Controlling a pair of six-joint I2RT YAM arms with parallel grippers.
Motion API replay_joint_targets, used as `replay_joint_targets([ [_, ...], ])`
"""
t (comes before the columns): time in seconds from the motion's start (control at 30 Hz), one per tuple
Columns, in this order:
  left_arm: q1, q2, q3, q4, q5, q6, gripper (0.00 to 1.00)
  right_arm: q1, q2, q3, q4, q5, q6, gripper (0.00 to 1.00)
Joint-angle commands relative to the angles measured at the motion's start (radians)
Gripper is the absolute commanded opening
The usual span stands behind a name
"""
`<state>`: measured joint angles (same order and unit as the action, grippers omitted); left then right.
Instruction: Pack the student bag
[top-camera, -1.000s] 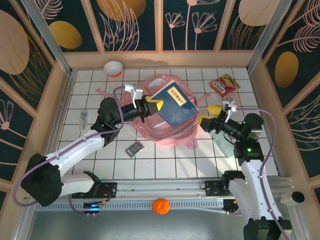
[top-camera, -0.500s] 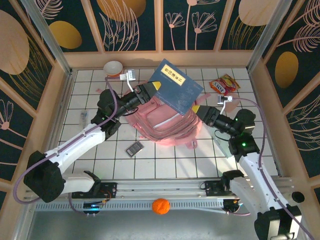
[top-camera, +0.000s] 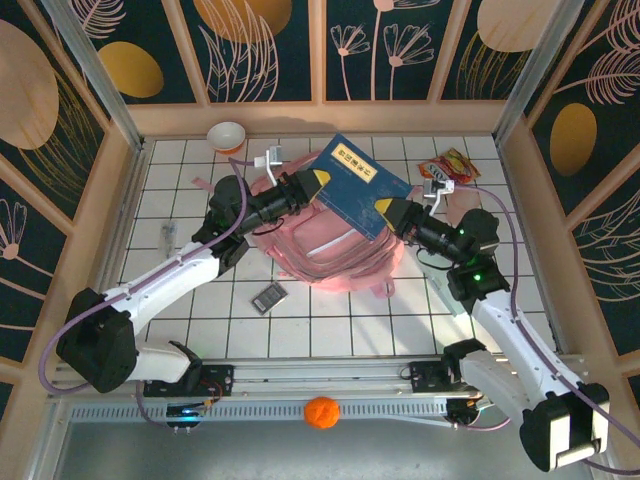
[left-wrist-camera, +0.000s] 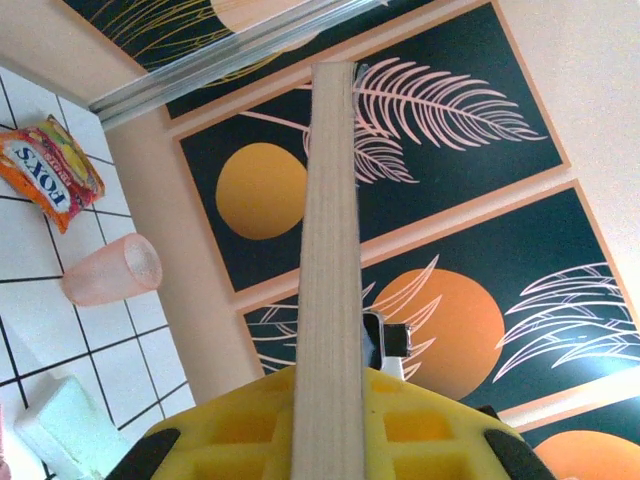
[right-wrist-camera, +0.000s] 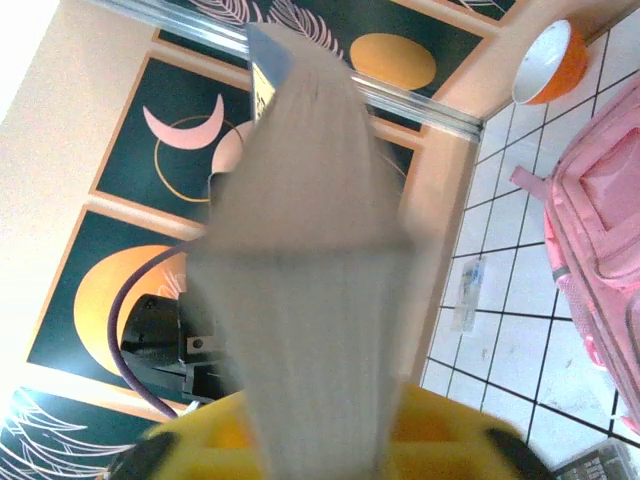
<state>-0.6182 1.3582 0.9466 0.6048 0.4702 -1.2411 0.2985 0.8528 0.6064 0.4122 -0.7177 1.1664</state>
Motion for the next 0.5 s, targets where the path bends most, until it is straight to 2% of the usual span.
replay_joint_targets([
  [0.0,-0.006,-0.002,0.086,-0.121,-0.027,0.175,0.41,-0.077,-0.042,0.049,-0.115,0.038,-0.023,0.0],
  [0.03,-0.006,-0.006,0.099,-0.189,-0.064,0.264,0.53,-0.13,-0.061,0.053,-0.184,0.031,-0.046,0.0],
  [0.07,-0.007,-0.007,0.116,-0.269,-0.115,0.381,0.59,-0.201,-0.088,0.062,-0.274,0.019,-0.081,0.0],
  [0.17,-0.034,0.015,0.126,-0.411,-0.276,0.72,0.69,-0.422,-0.138,0.105,-0.554,-0.005,-0.23,0.0],
  [0.3,-0.125,0.14,0.173,-0.562,-0.358,1.098,0.75,-0.699,-0.109,0.136,-0.769,-0.128,-0.388,0.0],
  [0.4,-0.194,0.242,0.219,-0.643,-0.421,1.291,0.82,-0.81,-0.075,0.17,-0.893,-0.16,-0.509,0.0],
  [0.47,-0.22,0.299,0.245,-0.681,-0.448,1.363,0.85,-0.815,-0.072,0.194,-0.94,-0.132,-0.566,0.0],
])
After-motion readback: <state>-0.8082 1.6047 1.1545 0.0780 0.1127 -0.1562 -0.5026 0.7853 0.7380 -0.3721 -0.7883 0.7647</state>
